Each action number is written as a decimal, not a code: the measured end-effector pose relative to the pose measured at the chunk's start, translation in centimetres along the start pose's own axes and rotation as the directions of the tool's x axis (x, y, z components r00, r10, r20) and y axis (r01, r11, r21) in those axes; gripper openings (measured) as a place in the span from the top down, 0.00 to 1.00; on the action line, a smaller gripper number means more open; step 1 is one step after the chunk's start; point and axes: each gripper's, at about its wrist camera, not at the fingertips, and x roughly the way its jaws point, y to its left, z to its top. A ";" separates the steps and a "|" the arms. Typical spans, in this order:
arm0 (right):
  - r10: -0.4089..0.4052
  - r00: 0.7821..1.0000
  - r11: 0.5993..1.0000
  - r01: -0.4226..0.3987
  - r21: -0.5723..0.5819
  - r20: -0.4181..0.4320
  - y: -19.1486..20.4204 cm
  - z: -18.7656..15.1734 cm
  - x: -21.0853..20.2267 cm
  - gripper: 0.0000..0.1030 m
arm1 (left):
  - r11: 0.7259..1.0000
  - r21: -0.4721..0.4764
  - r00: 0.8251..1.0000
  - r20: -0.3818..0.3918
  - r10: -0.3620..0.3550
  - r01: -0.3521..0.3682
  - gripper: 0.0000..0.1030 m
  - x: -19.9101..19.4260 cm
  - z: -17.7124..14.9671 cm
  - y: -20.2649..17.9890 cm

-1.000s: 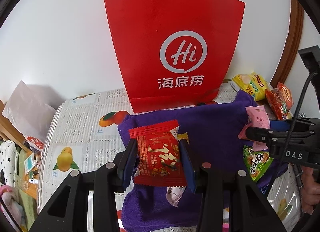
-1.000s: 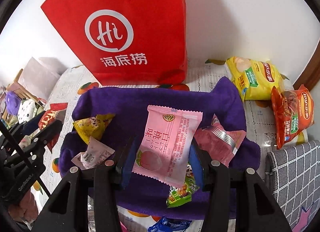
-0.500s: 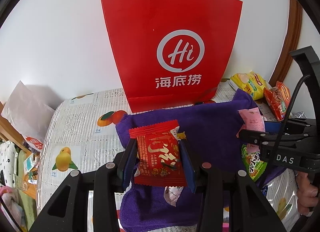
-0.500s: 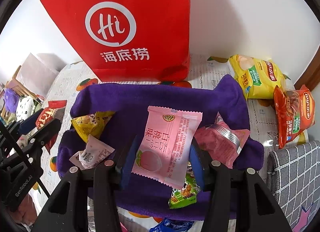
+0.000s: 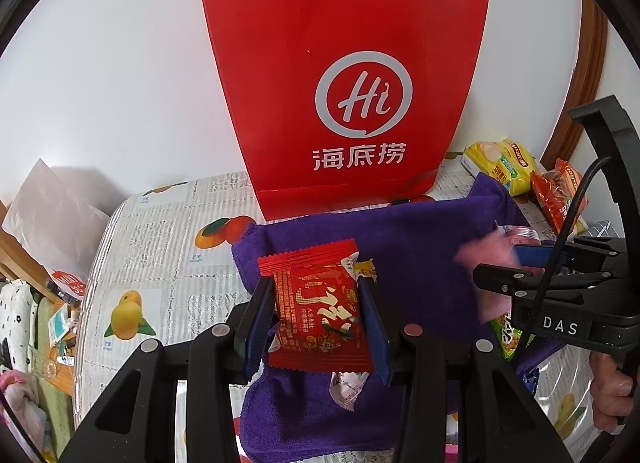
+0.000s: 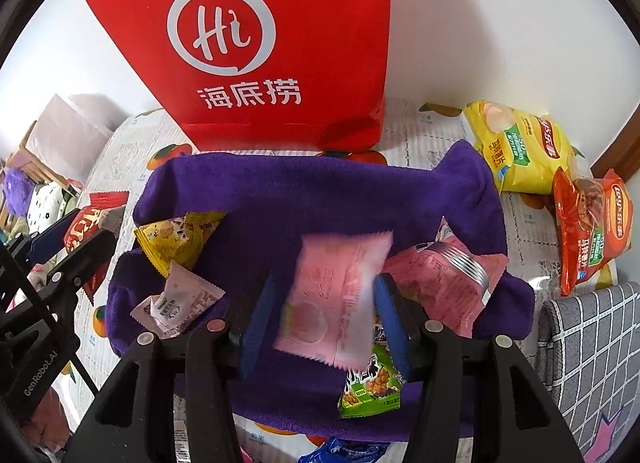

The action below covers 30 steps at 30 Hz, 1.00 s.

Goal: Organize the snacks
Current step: 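Lower the pink packet onto the purple towel and open the right tool, then lower the red packet onto the purple towel and open the left tool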

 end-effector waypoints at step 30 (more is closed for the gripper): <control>0.019 0.998 1.000 -0.019 0.004 0.068 0.8 -0.1 -2.5 0.37 | 1.000 0.026 0.999 -0.042 -0.015 0.016 0.60 0.8 -0.2 -0.6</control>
